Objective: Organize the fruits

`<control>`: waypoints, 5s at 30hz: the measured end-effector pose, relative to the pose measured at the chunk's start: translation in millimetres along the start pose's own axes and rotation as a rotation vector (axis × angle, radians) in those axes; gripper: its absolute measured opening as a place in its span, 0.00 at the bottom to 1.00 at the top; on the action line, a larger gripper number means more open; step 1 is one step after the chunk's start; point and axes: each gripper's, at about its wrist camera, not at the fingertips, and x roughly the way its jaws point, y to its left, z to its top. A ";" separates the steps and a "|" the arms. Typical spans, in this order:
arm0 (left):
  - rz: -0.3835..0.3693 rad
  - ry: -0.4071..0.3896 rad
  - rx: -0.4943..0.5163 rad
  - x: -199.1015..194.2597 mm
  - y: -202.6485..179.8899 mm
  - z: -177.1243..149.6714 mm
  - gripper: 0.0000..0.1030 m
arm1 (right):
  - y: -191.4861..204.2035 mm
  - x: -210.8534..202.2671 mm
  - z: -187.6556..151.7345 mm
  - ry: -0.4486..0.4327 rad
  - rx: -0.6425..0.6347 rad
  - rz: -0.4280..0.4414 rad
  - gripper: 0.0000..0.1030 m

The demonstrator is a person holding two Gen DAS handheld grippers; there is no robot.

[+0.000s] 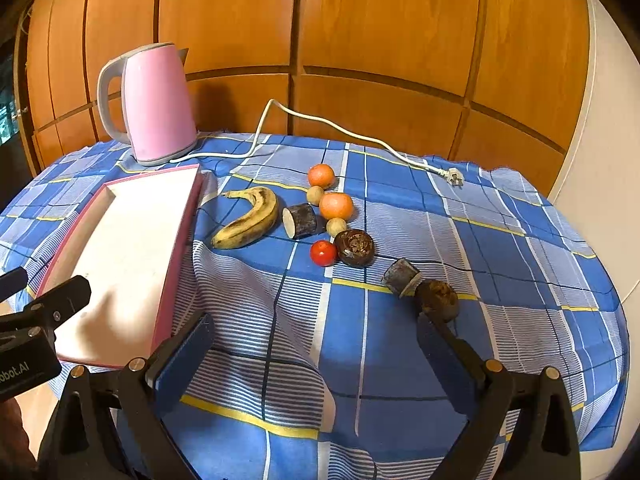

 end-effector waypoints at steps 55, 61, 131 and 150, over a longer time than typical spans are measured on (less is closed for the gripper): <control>-0.030 0.056 0.108 5.3 -27.9 -4.8 1.00 | -16.2 -0.3 -6.3 -0.046 0.039 0.010 1.00; -0.043 0.147 0.170 20.3 -35.9 -1.0 1.00 | -25.3 9.0 -11.8 -0.006 0.054 0.010 1.00; -0.104 0.203 0.053 120.8 65.3 71.8 0.28 | -50.9 53.2 -52.3 0.111 0.084 0.080 1.00; -0.043 0.133 0.047 120.7 49.9 82.7 0.47 | -86.3 32.2 -34.6 0.150 0.170 0.178 0.93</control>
